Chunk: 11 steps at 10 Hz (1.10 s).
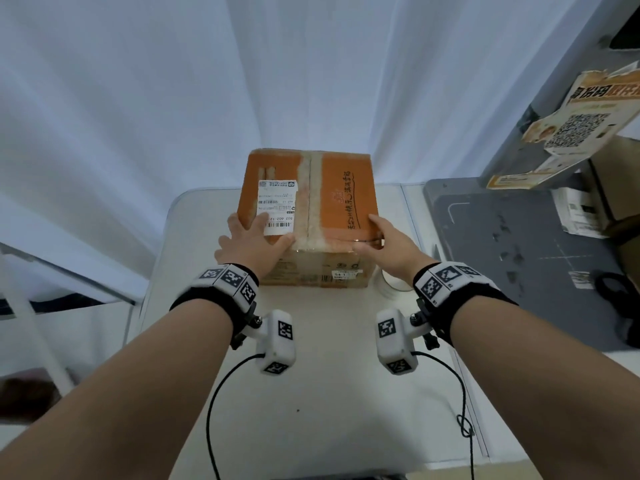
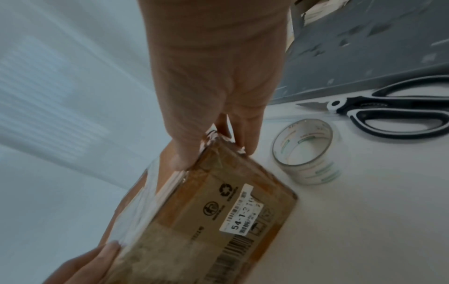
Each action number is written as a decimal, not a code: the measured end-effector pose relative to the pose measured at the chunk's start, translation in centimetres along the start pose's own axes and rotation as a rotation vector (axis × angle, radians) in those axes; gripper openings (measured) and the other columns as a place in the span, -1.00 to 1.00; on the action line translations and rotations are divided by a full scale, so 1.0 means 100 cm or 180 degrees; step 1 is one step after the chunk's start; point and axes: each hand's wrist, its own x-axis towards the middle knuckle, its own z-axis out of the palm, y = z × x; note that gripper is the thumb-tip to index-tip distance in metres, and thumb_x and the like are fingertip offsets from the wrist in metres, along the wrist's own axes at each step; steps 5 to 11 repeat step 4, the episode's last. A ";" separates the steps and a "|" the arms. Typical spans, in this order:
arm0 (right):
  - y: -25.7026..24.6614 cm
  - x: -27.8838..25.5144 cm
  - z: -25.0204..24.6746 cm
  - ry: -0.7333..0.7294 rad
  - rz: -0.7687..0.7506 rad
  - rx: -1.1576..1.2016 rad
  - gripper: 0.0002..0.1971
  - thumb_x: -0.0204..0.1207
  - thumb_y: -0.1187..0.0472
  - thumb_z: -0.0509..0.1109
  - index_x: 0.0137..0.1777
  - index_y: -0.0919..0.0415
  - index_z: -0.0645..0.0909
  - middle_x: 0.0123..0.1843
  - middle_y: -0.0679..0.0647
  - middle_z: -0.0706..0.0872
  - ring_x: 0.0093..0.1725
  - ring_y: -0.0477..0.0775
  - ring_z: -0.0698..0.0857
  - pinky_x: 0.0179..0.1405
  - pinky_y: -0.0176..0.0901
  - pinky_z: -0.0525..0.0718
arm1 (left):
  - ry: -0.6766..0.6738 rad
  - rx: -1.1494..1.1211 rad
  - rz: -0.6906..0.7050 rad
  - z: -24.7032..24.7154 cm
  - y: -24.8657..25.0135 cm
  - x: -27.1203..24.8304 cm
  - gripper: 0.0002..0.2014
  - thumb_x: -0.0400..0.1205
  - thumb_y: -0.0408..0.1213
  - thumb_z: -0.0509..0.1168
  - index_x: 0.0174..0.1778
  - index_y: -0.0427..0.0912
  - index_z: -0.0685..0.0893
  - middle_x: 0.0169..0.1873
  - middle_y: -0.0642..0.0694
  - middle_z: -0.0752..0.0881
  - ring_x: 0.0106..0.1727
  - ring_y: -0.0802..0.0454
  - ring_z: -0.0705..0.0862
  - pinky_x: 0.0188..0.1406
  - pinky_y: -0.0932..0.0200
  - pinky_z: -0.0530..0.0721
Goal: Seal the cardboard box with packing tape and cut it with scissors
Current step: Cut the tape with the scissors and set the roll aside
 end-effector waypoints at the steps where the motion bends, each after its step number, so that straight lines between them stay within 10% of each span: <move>1: -0.003 0.005 -0.003 0.0080 -0.0078 -0.0106 -0.31 0.56 0.10 0.35 0.64 0.12 0.15 0.51 0.13 0.46 0.37 0.12 0.54 0.38 0.03 0.55 | 0.0077 -0.0059 -0.0144 -0.003 -0.003 -0.001 -0.33 0.55 0.31 0.13 0.55 0.14 0.23 0.55 -0.23 0.09 0.38 -0.40 0.42 0.39 -0.28 0.42; 11: -0.014 0.016 -0.012 -0.0111 -0.0144 -0.0599 -0.32 0.58 0.09 0.32 0.64 0.18 0.12 0.53 0.15 0.46 0.45 0.14 0.49 0.45 -0.03 0.43 | 0.0021 -0.0053 -0.0156 -0.016 0.002 -0.002 -0.40 0.59 0.21 0.15 0.53 0.09 0.27 0.47 -0.24 0.19 0.35 -0.34 0.44 0.33 -0.26 0.49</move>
